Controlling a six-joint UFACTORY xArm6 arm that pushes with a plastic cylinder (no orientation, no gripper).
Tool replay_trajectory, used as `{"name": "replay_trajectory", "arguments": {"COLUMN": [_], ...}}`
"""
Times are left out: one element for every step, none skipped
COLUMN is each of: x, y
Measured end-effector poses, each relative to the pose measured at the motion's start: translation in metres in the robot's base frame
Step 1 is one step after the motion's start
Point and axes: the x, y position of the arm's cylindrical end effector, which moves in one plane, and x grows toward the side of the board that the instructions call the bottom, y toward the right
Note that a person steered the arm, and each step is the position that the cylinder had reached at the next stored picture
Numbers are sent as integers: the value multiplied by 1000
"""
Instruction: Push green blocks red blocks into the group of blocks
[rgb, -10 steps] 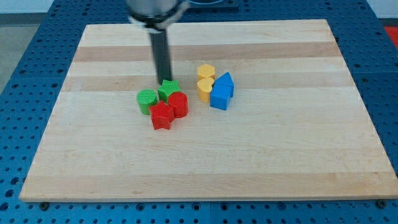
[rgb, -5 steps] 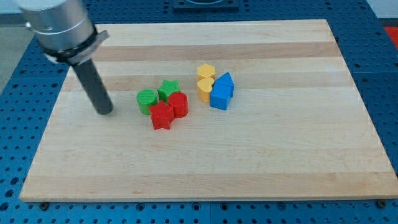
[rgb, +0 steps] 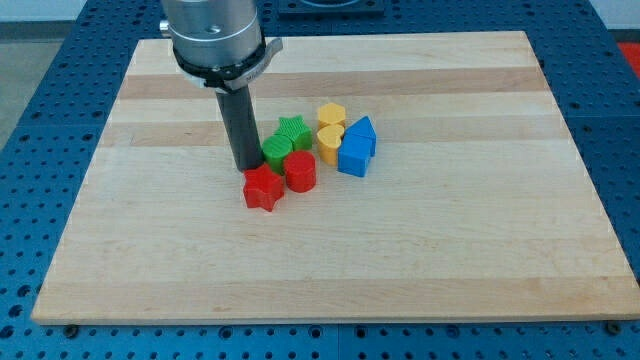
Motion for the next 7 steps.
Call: {"name": "replay_trajectory", "arguments": {"x": [-1,25,45,67,68,58,49], "y": [-1,-31,-59,-56,-40,-31,-18]}}
